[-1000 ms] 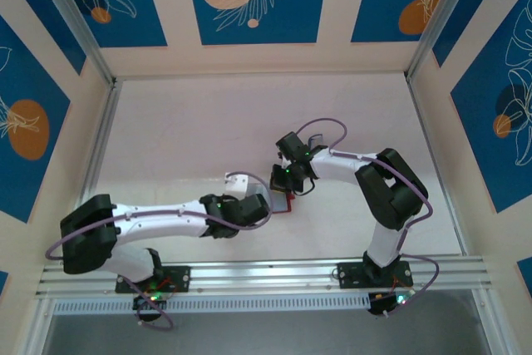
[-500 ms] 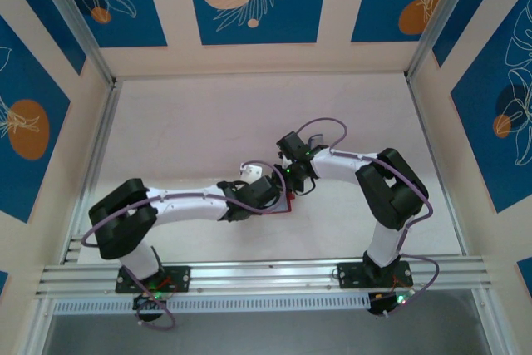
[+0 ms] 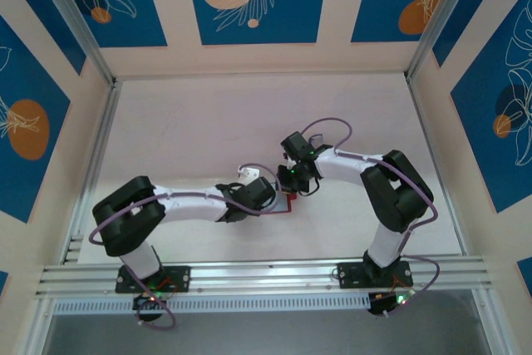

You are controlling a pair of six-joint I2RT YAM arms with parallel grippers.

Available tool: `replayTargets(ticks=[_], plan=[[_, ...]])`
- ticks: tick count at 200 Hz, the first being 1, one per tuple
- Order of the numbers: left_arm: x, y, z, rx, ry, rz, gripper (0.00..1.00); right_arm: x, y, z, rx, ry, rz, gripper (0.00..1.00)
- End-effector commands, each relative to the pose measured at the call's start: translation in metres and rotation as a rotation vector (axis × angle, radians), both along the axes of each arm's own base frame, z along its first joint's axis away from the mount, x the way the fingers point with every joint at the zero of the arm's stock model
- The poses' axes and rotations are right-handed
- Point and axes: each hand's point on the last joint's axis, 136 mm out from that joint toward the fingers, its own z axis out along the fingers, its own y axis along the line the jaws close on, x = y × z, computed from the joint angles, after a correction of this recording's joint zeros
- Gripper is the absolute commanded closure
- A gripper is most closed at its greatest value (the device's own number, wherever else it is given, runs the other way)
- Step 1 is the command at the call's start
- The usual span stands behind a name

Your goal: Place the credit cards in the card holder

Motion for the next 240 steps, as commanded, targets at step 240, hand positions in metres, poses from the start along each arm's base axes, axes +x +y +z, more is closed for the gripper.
replayTargets(ticks=[240], plan=[[-0.021, 0.02, -0.032, 0.044, 0.104, 0.001, 0.9, 0.115, -0.139, 0.098, 0.052, -0.218, -0.328, 0.78]])
